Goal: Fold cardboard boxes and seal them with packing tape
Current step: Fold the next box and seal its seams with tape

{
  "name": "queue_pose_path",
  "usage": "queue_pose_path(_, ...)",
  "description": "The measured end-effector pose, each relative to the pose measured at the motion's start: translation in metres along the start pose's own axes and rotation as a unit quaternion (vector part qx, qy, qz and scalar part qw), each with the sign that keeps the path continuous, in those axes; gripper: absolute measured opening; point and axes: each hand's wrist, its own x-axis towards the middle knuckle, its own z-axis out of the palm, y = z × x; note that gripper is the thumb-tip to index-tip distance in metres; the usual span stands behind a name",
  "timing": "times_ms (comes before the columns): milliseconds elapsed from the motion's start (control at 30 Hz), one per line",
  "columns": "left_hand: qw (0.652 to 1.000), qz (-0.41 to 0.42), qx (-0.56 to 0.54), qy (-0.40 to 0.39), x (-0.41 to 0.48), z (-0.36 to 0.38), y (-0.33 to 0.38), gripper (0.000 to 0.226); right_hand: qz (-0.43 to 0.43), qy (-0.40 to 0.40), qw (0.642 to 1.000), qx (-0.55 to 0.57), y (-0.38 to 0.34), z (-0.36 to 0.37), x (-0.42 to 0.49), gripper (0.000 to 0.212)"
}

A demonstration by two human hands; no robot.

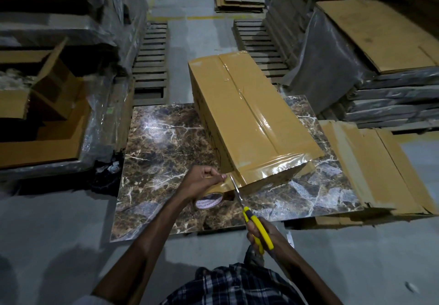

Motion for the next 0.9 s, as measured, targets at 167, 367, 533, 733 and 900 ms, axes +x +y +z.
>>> queue_pose_path(167, 1.000, -0.002, 0.015, -0.005, 0.002, -0.003, -0.002, 0.020, -0.026, 0.012, 1.000, -0.003, -0.010, 0.010, 0.001, 0.113)
queue_pose_path(367, 1.000, -0.003, 0.031, 0.002, 0.002, -0.003, -0.002, 0.018, -0.024, 0.043, 0.999, -0.002, -0.019, 0.016, 0.000, 0.064)
queue_pose_path(533, 1.000, -0.007, 0.023, -0.001, 0.002, -0.004, 0.000, 0.019, -0.029, 0.053, 0.998, 0.028, -0.017, 0.017, 0.002, 0.031)
queue_pose_path(733, 1.000, -0.002, 0.021, -0.005, 0.002, -0.006, -0.002, 0.020, -0.047, 0.072, 0.995, 0.051, -0.009, 0.016, 0.010, 0.076)
queue_pose_path(900, 1.000, -0.010, 0.014, -0.011, 0.002, -0.005, -0.003, 0.022, -0.048, 0.076, 0.994, 0.065, -0.009, 0.011, 0.009, 0.071)
